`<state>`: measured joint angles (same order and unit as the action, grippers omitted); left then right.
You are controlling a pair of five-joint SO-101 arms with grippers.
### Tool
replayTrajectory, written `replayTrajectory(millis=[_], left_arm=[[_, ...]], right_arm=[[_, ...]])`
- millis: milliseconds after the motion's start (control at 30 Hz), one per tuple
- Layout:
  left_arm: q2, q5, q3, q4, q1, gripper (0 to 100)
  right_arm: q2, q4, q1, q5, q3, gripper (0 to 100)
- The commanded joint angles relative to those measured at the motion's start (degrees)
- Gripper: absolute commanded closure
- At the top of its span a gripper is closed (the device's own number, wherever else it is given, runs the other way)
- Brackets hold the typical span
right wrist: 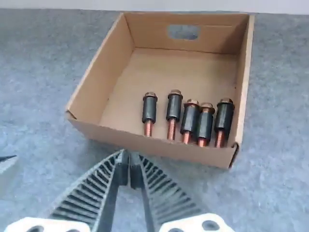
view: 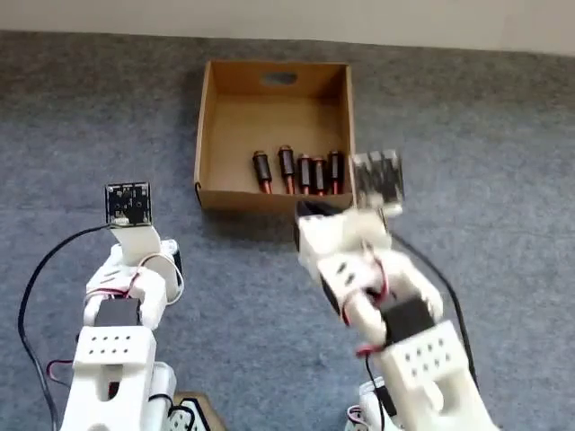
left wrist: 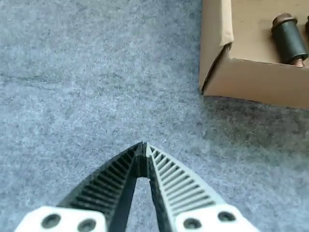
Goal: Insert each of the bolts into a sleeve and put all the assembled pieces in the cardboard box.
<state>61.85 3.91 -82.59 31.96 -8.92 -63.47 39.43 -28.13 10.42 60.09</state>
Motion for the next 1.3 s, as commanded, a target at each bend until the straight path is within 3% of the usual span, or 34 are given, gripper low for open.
replayTrajectory(millis=[0, 200, 467, 700, 867, 1000, 1100, 1267], left_arm=[[2.07, -0.35, -0.57, -2.64, 0.92, 99], [2.24, -0.53, -6.46, -13.63, 4.09, 99], [2.24, -0.62, -12.44, -26.46, 7.08, 99], [2.33, -1.23, -11.82, -26.73, 7.25, 99], [2.33, -15.38, -12.88, -26.46, 7.25, 99], [2.33, -21.27, -13.49, -18.9, 1.71, 99], [2.33, -14.77, -9.98, -9.76, -3.3, 99], [2.33, 6.59, -4.7, 5.19, -4.44, 99]], right_arm=[[-12.44, -5.14, 1.54, -0.79, 11.82, 98.9], [-28.35, -10.51, 1.63, -0.79, 30.02, 98.9], [-41.63, -7.52, 1.63, -0.7, 43.21, 98.9], [-40.4, 1.1, 1.63, -0.79, 43.12, 98.9], [-40.75, 6.73, 1.63, -0.79, 43.12, 98.9], [-40.4, 10.59, 1.63, -0.79, 43.12, 98.9], [-40.22, 14.55, 1.63, -0.79, 43.12, 98.9], [-40.22, 16.66, 1.63, -0.44, 43.12, 98.9]])
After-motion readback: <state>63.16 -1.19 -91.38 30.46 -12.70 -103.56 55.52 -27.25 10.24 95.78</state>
